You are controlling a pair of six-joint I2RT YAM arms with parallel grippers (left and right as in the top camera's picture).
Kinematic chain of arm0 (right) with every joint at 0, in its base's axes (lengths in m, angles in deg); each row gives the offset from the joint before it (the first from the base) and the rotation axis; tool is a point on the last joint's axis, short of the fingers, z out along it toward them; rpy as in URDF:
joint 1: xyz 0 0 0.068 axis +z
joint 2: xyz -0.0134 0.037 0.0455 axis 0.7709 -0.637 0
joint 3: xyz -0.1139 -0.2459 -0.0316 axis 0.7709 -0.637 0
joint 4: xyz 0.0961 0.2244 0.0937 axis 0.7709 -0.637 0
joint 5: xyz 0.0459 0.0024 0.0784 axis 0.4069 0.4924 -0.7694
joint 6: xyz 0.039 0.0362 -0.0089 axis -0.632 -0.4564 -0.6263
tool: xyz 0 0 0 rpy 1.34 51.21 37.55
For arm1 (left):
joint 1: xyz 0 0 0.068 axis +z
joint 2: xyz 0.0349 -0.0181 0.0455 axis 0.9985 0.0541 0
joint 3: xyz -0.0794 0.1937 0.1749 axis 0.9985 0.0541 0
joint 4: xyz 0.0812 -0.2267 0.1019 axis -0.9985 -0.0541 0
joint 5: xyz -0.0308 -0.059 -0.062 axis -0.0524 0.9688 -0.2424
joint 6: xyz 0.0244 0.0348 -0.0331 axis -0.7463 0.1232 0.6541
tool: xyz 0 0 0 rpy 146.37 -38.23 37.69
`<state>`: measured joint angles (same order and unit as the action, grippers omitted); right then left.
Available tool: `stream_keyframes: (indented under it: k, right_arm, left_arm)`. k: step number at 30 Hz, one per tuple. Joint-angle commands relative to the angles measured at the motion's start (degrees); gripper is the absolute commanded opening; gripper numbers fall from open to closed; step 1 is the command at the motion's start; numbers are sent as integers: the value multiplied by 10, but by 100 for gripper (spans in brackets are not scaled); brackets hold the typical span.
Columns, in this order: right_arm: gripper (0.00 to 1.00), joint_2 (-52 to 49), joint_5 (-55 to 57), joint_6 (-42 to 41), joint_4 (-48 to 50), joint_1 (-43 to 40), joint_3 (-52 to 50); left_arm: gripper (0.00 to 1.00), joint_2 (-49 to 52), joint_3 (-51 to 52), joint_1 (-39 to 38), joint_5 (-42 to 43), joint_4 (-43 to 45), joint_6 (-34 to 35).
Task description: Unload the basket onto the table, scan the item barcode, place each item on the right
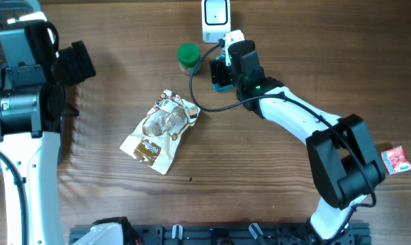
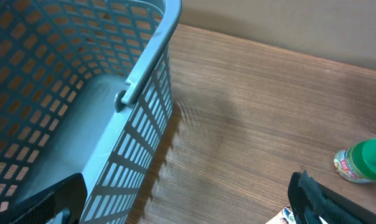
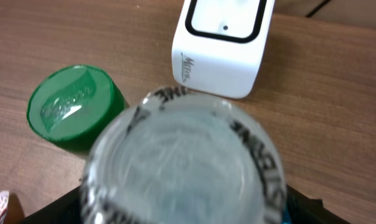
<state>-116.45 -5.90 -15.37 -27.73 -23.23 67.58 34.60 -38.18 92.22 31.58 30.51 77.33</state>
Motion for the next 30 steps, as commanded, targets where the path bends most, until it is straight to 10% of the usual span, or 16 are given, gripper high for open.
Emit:
stream_keyframes:
  k: [1, 15, 25, 30]
  right_arm:
    - [84, 37, 10, 10, -15, 0, 6]
    - [100, 62, 10, 9, -53, 0, 19]
    - [100, 78, -48, -137, -530, -2, 351]
    - [100, 86, -154, -124, -552, 0, 399]
  left_arm:
    - [100, -7, -3, 4, -3, 1, -3]
    - [100, -7, -3, 4, -3, 1, -3]
    - [100, -7, -3, 4, -3, 2, -3]
    - [100, -7, -3, 4, -3, 2, -3]
